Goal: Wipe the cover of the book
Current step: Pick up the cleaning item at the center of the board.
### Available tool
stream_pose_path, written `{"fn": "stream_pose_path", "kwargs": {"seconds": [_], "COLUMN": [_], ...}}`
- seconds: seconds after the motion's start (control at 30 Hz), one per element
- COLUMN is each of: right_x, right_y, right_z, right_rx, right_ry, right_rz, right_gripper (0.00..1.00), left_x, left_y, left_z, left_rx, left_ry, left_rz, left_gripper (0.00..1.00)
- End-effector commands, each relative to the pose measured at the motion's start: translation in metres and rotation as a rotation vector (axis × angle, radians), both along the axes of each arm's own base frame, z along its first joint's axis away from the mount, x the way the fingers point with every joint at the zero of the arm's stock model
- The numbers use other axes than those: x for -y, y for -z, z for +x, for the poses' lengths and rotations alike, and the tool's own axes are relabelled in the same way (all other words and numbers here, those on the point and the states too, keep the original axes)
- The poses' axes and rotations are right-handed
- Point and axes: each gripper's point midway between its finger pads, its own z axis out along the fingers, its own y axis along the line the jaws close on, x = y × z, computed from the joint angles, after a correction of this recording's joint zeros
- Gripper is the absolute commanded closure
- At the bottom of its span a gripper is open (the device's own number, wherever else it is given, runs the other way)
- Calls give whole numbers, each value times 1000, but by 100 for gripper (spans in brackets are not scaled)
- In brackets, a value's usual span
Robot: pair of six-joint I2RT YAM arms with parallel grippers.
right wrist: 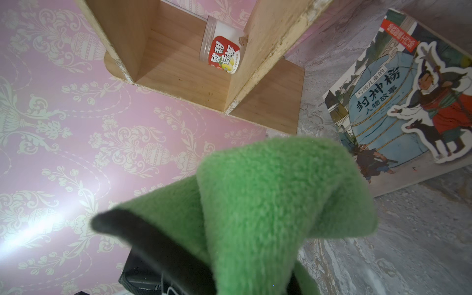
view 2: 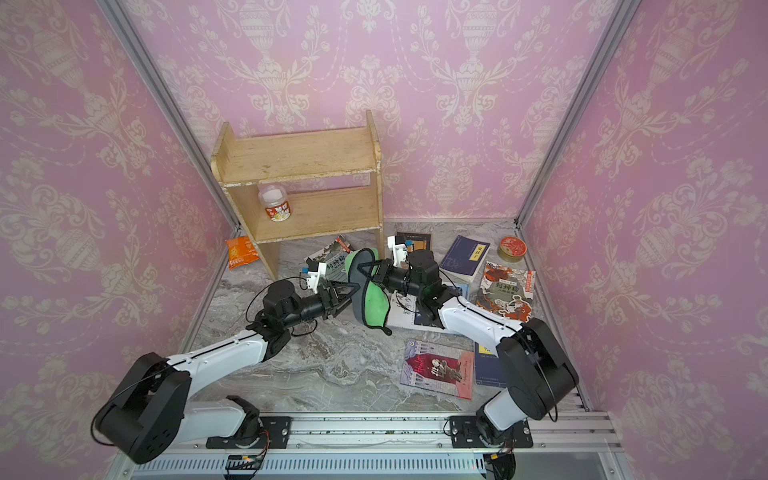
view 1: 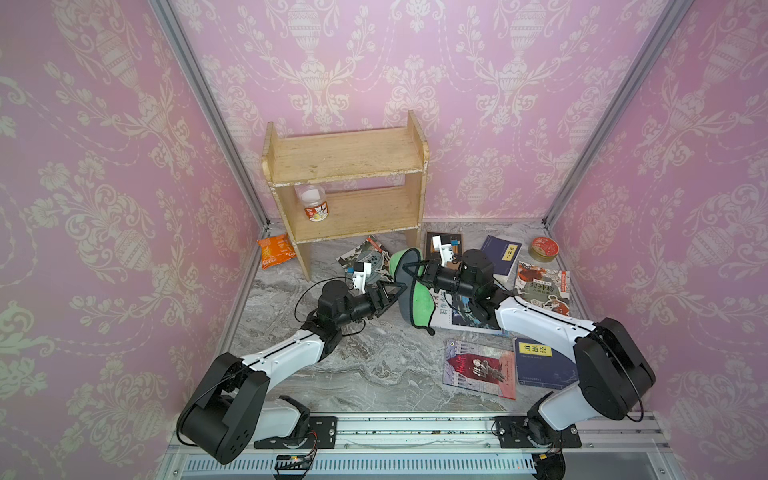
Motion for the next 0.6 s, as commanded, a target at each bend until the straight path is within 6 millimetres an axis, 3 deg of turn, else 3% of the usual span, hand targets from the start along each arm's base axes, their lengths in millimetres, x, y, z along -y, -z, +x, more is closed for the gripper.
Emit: {"fn": "stream_pose_path", "kwargs": {"seconds": [0.0, 0.27, 0.47, 0.57], "right_x": [23, 54, 56, 56], "right_y": [-31, -37, -38, -38], "right_z": [5, 16, 22, 21], "right_rx": [70, 61, -10, -26], "right_ry": [55, 149, 185, 182], "right_rz": [63, 84, 147, 149], "right_gripper": [100, 100, 100, 100], "left_x": [-1, 5, 38, 46], "left_y": [-13, -58, -63, -53], "left_z": [-5, 1, -12, -12], "left_rx": [52, 182, 297, 297], "left_ry": [31, -22, 14, 19], "left_rz": [2, -78, 21, 70], "left_gripper": [9, 1, 1, 1]}}
